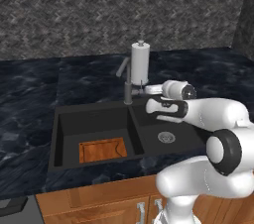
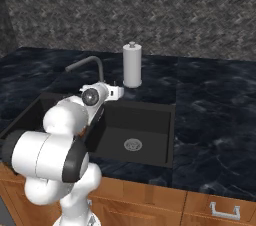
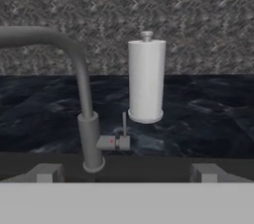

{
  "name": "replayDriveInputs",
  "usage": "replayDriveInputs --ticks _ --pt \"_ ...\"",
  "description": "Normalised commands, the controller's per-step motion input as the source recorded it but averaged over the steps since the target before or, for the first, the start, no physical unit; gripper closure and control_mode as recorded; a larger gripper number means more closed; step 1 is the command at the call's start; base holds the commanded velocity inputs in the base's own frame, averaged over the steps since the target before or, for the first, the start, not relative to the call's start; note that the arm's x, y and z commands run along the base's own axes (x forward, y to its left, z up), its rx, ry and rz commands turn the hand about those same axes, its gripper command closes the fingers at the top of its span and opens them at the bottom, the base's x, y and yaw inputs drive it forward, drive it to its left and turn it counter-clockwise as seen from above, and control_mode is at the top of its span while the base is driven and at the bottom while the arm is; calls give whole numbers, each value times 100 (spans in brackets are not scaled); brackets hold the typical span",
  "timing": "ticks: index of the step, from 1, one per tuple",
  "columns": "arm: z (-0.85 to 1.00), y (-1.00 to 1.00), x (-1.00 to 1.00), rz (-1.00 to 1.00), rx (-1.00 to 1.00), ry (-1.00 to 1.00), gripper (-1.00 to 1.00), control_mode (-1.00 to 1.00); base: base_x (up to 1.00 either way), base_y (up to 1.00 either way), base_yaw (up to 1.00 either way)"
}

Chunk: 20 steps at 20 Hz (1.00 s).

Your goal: Turn on the sink faucet with hot water and rinse the cutting board for ten seconds, then turn off the faucet. Push the cutting board to reach the water if necessary.

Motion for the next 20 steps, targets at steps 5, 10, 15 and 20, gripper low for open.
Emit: replayDriveInputs --ticks 5,10,15,20 --pt "-4 5 45 0 0 1 -100 -100 0 0 0" --pt "-10 7 35 0 0 4 -100 -100 0 0 0" --pt "-13 0 35 0 0 4 -100 -100 0 0 0" --pt "-10 0 28 0 0 3 -100 -100 0 0 0"
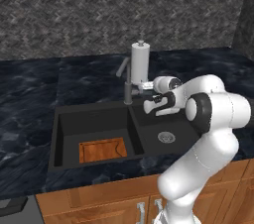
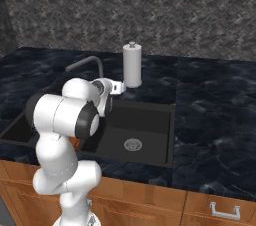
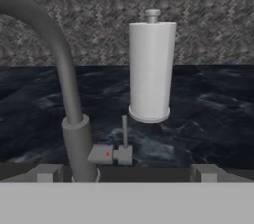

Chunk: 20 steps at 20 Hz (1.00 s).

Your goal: Turn on the sink faucet with hot water and rinse the cutting board for ten seconds, then turn off the faucet. Push the cutting board to reach the water if necessary.

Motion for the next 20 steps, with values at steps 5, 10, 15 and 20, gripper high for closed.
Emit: replayDriveInputs --ticks 5,10,15,20 --pt "-5 0 30 0 0 1 -100 -100 0 0 0" --pt "-9 0 25 0 0 0 -100 -100 0 0 0" --pt "-10 0 16 0 0 0 -100 -100 0 0 0" --pt "-11 0 14 0 0 0 -100 -100 0 0 0"
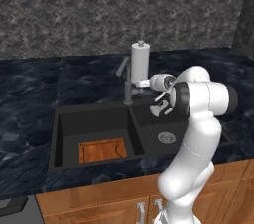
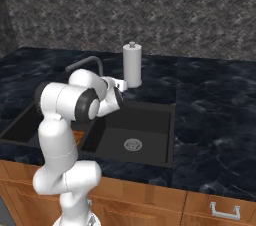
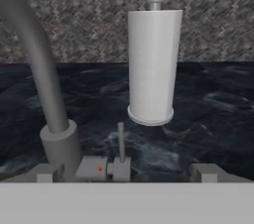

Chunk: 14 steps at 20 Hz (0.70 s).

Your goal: Turn on the sink faucet with hot water and rinse the cutting board for ten seconds, then turn off the faucet. Push the cutting board to reach the water if necessary.

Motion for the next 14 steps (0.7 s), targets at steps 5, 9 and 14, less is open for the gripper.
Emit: replayDriveInputs --ticks 5,9,14 --pt "-11 0 16 0 0 0 -100 -100 0 0 0" --pt "-18 0 12 0 0 0 -100 -100 0 0 0" --pt "-16 0 13 0 0 0 -100 -100 0 0 0"
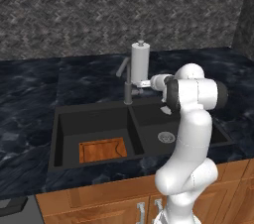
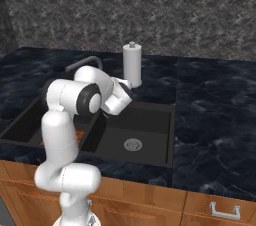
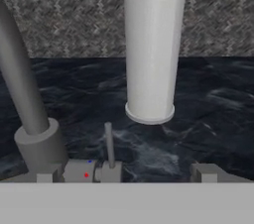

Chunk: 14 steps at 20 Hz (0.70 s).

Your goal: Turn on the sink faucet with hot water and rinse the cutting board for ten seconds, then turn off the faucet. Push the cutting board to reach the water if necessary.

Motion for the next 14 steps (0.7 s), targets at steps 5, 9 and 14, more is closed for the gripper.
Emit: replayDriveInputs --ticks 5,9,14 --pt "-23 0 11 0 0 0 -100 -100 0 0 0" --pt "-8 5 9 0 0 0 -100 -100 0 0 0" --pt "-5 18 14 0 0 0 -100 -100 0 0 0"
